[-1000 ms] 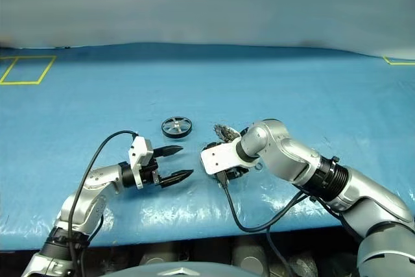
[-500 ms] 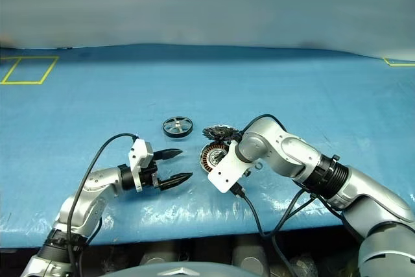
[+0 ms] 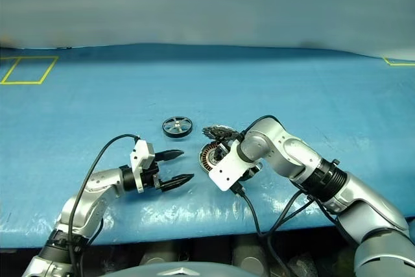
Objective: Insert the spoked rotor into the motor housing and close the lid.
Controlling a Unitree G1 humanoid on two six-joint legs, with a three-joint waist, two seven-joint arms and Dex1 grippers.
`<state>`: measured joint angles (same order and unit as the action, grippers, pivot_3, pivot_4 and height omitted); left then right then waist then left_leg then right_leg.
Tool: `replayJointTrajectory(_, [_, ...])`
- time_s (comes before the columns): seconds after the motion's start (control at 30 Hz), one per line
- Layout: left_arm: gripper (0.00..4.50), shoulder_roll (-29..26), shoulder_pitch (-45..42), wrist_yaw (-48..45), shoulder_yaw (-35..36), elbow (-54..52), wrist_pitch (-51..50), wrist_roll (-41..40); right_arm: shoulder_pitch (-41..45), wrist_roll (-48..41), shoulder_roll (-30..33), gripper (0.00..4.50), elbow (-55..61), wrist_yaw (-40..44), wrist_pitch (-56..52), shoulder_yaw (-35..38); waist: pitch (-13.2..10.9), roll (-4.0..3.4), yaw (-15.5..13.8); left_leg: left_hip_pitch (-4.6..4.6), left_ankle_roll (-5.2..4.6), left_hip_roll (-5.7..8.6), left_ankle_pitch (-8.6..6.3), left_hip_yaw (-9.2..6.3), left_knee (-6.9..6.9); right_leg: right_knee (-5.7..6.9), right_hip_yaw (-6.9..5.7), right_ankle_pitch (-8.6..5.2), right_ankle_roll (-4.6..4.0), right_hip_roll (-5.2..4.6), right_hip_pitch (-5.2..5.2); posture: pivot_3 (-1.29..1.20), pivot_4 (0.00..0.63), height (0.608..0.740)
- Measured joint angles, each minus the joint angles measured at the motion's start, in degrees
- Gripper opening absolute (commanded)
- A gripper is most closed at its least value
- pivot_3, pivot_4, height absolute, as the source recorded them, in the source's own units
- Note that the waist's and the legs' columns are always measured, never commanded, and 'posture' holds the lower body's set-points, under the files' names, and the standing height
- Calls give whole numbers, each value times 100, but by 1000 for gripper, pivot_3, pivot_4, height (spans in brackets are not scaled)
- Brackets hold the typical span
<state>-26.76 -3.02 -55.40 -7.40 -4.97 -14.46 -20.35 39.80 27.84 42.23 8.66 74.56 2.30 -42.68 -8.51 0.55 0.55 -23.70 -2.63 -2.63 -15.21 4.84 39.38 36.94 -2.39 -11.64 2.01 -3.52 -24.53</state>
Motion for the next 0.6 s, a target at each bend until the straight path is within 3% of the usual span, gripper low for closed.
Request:
replayJointTrajectory(0.17, [4500,-2,-13,-102,-71,7,0,4,-272,-98,226,4380,592,174,-174,407,0,0,-13,-2,1,-1,1,-2,-2,-1,0,0,-3,0,-1,0,150,740])
replayJointTrajectory(0.33, [4500,20,0,-185,-113,6,52,-9,-1520,-1229,157,4380,1788,274,-1655,1285,1,1,-56,-4,1,-3,0,-4,-10,-4,-1,-1,-14,-4,-1,0,150,740])
replayJointTrajectory(0.53, [4500,72,84,-225,-137,-196,93,-120,-2924,-2279,-542,4380,2521,-931,-3465,3268,1,3,-79,-1,-3,-6,-4,-6,-6,-4,-1,-2,-5,-13,-1,0,150,740])
replayJointTrajectory(0.6, [4500,71,136,-226,-155,-224,98,-121,-3553,-2489,-1132,4380,2547,-1642,-3792,4045,4,9,-107,-1,0,-6,-2,-14,-11,-4,-5,-5,-4,-10,0,0,150,740])
